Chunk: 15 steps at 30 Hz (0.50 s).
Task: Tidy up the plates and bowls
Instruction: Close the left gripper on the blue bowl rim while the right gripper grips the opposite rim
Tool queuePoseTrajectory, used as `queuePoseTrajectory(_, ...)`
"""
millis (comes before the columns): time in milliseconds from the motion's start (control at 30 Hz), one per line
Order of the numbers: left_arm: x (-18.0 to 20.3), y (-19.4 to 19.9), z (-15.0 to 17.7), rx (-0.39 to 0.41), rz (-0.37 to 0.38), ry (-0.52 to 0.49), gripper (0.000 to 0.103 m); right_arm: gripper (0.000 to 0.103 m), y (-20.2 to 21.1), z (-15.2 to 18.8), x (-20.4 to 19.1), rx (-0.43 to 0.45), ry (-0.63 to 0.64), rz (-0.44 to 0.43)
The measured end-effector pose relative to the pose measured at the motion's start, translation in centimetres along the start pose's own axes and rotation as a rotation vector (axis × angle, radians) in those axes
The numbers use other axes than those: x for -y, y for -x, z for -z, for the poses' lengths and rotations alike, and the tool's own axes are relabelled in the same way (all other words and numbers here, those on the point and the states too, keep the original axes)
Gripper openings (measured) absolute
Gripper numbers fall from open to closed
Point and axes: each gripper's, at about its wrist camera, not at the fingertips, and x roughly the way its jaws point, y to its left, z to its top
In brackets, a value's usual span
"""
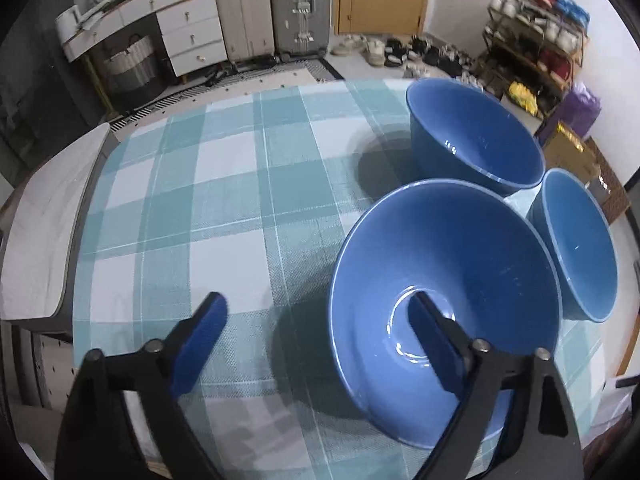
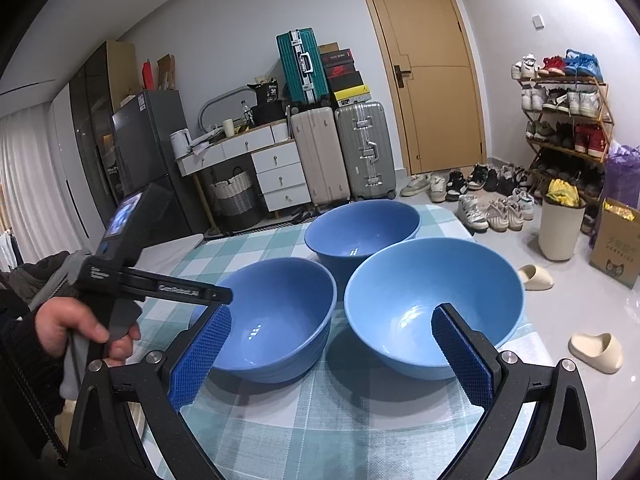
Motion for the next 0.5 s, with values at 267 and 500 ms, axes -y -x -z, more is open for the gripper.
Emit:
queuePoseTrajectory(267,-0.2,-2.6,-0.1,-0.124,0.066,0.015,0.025,0.102,-1.2,0.3,0.9,-0.025,-0.024,-0.017)
queuePoseTrajectory(500,0.4,-2.4,0.2,-0.155,0.090,-0.011,0.009,0.102,-1.6,0.1,0.8,-0.063,-0.029,-0.017)
